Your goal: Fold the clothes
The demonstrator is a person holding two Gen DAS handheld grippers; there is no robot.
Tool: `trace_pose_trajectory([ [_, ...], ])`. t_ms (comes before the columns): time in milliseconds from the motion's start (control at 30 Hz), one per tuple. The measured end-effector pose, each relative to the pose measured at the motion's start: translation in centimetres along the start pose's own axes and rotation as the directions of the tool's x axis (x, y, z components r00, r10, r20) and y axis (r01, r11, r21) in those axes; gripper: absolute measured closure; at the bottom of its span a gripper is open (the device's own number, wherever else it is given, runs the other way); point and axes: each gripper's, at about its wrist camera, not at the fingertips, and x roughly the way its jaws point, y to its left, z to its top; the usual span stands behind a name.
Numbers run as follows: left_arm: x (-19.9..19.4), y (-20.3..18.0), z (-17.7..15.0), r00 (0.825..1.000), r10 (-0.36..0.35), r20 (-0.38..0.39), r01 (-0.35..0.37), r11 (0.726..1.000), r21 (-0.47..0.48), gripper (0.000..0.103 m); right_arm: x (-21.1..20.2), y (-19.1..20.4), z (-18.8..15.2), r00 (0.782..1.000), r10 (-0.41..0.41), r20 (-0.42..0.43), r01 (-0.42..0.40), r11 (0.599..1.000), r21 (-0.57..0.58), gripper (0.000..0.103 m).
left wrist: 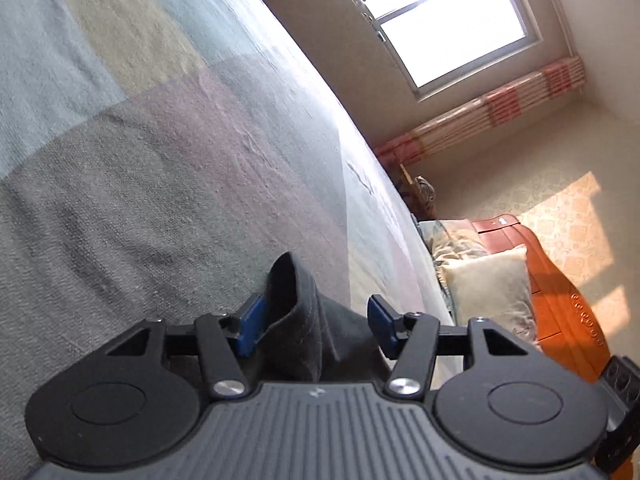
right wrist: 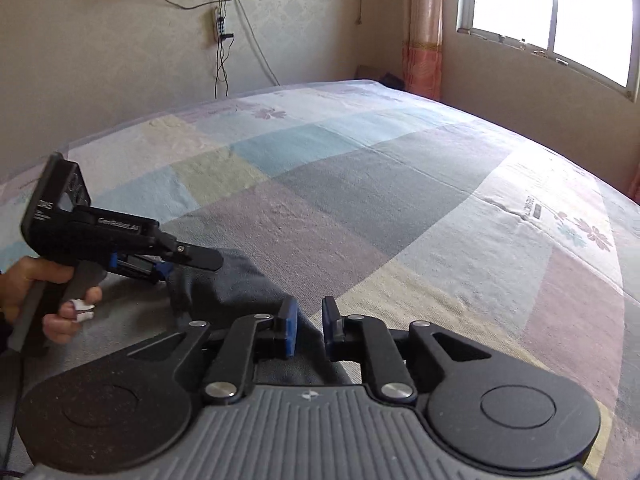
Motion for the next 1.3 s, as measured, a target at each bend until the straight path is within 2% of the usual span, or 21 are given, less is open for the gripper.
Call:
trace_pose_trajectory([
  [67,0.3,0.2,0.2,1.0,-0.025,0.004,0.025,0.999,-0.022,0.047,-2.3,-0.5,-0.9,1.0,-0.015,0.015,0.015,1.0,0.027,0.082],
  [167,0.8,0.5,0.6,0.998,-0.063,0.01,0.063,0.997,-0.055,0.06,-5.5,-1.3,-2.7,0.999,-0.047,0.023,0.045,0.996,0.073,0.077],
  [200,0.9,0.6,0.7,0.997,-0.075,0.012,0.076,0.995,-0.066,0.082,-6.4,-1.5,-3.5,0.998,-0.061,0.022,0.059,0.994,0.087,0.074],
  [233,1.1,0.1,0.7,0.998,-0.053,0.016,0.053,0.998,-0.041,0.099,-7.3,-1.7,-4.3,0.997,-0.078,0.021,0.076,0.992,0.097,0.073],
  [267,1.3,-0.4,0.8,0.999,-0.027,0.021,0.028,1.0,-0.013,0.101,-8.1,-2.0,-5.0,0.995,-0.096,0.018,0.093,0.99,0.106,0.073],
  [367,0.8,-2.8,1.1,0.998,-0.02,0.057,0.016,0.997,0.078,0.102,-10.1,-2.5,-6.8,0.989,-0.15,0.009,0.147,0.981,0.129,0.072],
  [400,0.2,-3.7,1.5,0.996,-0.034,0.083,0.025,0.994,0.109,0.103,-10.7,-2.7,-7.3,0.986,-0.165,0.009,0.162,0.977,0.136,0.072],
  [467,-1.3,-5.2,2.4,0.988,-0.022,0.151,-0.006,0.983,0.182,0.103,-11.9,-3.1,-8.2,0.982,-0.189,0.012,0.184,0.97,0.156,0.072],
  [533,-2.1,-6.1,3.4,0.977,0.091,0.193,-0.136,0.962,0.237,0.102,-12.7,-3.1,-8.9,0.979,-0.203,0.012,0.199,0.967,0.161,0.07],
  [567,-2.5,-6.6,3.9,0.965,0.148,0.215,-0.203,0.944,0.262,0.102,-13.1,-3.1,-9.3,0.978,-0.21,0.011,0.205,0.965,0.161,0.067],
  [600,-2.3,-7.0,4.2,0.953,0.215,0.215,-0.271,0.922,0.277,0.102,-13.4,-3.0,-9.6,0.976,-0.216,0.01,0.211,0.964,0.162,0.062],
  [700,-1.2,-9.0,3.3,0.946,0.279,0.167,-0.322,0.872,0.368,0.099,-14.4,-2.9,-10.7,0.976,-0.218,0.004,0.215,0.963,0.163,0.057],
  [833,-0.3,-8.5,2.1,0.928,0.347,0.137,-0.372,0.83,0.415,0.077,-14.3,-2.2,-11.8,0.978,-0.207,-0.02,0.208,0.962,0.175,0.056],
  [1000,0.9,-7.9,0.6,0.896,0.431,0.105,-0.426,0.771,0.473,0.077,-15.4,-1.5,-13.2,0.976,-0.214,-0.049,0.219,0.955,0.198,0.054],
  [1100,1.6,-7.5,-0.3,0.873,0.48,0.088,-0.454,0.732,0.507,0.091,-17.2,-1.8,-14.9,0.967,-0.242,-0.076,0.253,0.94,0.228,0.051],
  [1133,1.8,-7.4,-0.7,0.864,0.497,0.083,-0.463,0.719,0.519,0.093,-17.9,-2.0,-15.6,0.965,-0.249,-0.086,0.263,0.935,0.237,0.051],
  [1167,1.2,-7.5,-0.1,0.858,0.505,0.094,-0.48,0.724,0.495,0.093,-18.4,-2.1,-16.3,0.961,-0.26,-0.096,0.276,0.93,0.245,0.051],
  [1200,0.6,-7.7,0.1,0.864,0.495,0.092,-0.475,0.74,0.477,0.087,-18.9,-2.3,-16.9,0.956,-0.273,-0.103,0.291,0.922,0.255,0.05],
  [1267,-1.3,-8.3,-0.1,0.908,0.417,0.046,-0.399,0.825,0.4,0.076,-19.8,-2.4,-18.0,0.954,-0.277,-0.113,0.298,0.908,0.293,0.05],
  [1300,-2.1,-8.3,-0.4,0.917,0.398,0.03,-0.383,0.859,0.34,0.063,-20.1,-2.4,-18.6,0.954,-0.276,-0.113,0.298,0.901,0.316,0.05],
])
